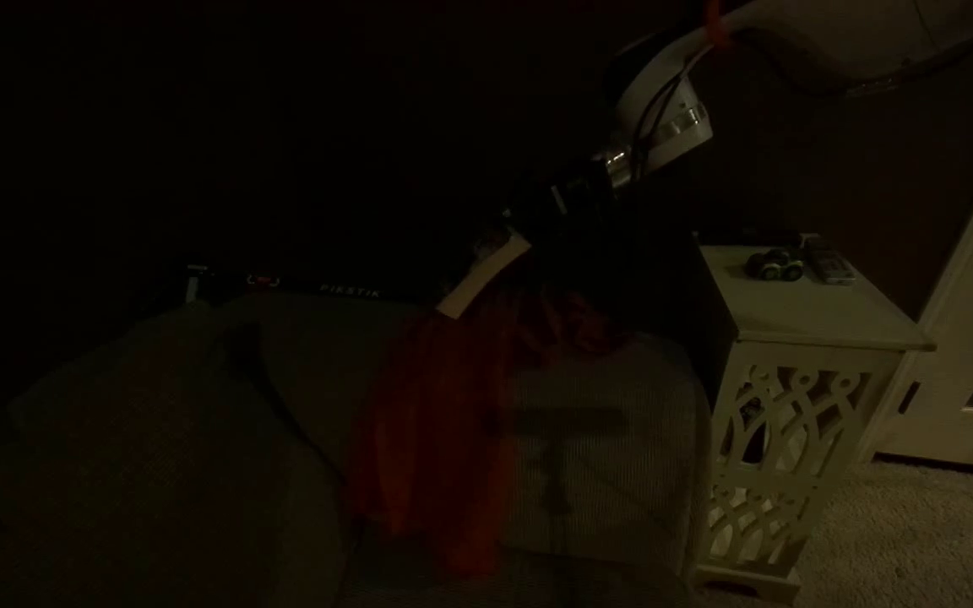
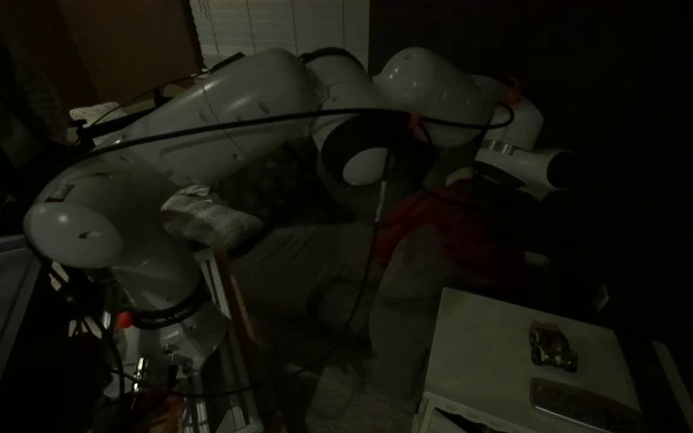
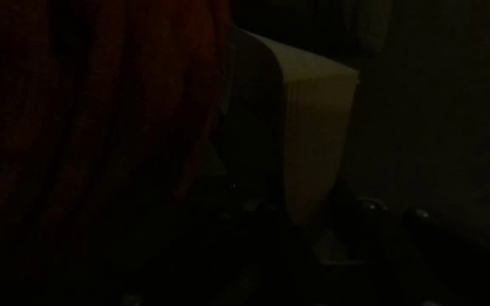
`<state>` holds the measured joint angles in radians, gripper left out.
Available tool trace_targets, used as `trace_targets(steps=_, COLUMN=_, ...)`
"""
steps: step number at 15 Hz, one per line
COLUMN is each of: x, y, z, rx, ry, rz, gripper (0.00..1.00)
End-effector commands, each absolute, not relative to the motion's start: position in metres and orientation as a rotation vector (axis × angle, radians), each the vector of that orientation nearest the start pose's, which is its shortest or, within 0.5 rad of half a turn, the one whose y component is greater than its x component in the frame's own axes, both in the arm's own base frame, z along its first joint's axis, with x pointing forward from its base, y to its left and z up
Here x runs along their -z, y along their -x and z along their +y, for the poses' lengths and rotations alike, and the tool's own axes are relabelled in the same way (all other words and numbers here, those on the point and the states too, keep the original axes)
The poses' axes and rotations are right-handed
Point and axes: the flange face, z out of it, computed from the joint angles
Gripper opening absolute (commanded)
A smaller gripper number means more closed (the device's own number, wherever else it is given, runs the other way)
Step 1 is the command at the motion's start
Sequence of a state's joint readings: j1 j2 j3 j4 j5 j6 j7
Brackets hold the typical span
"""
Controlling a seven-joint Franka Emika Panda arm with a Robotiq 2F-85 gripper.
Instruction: Pick up the book from the top of the basket and put it on the handle of the couch
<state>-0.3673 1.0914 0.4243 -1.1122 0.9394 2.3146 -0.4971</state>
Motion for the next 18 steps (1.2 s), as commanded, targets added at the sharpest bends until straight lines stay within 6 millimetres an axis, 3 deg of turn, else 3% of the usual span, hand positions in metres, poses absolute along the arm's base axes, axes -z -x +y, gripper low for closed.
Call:
trace_targets(steps=1, x=-0.199, y=-0.783, z=-0.032, rx=0.401, ry=2.125, rz=0.357, gripper=0.07)
trace_targets(steps=3, x=-0.196, y=-0.783, z=-0.016, rx=0.390, ry=2.178, rz=0.316, gripper=0.07)
trace_targets(steps=5, x=-0.193, y=-0.783, z=-0.012, rx=0.397, ry=2.250, rz=0.300, gripper=0.07)
trace_targets(steps=11, x=-0.194, y=-0.788, z=-0.021, rx=0.519, ry=2.484, rz=0.288, gripper=0.07)
trace_targets(steps=12, x=-0.193, y=-0.788, z=-0.021, rx=0.519, ry=2.519, rz=0.293, gripper=0.55)
trace_targets(steps=14, x=-0.191, y=-0.787, z=-0.022, rx=0.513, ry=2.595, rz=0.305, gripper=0.60)
trace_targets(steps=18, x=-0.186, y=-0.786, z=-0.039, rx=0.542, ry=2.783, rz=0.360, gripper=0.89)
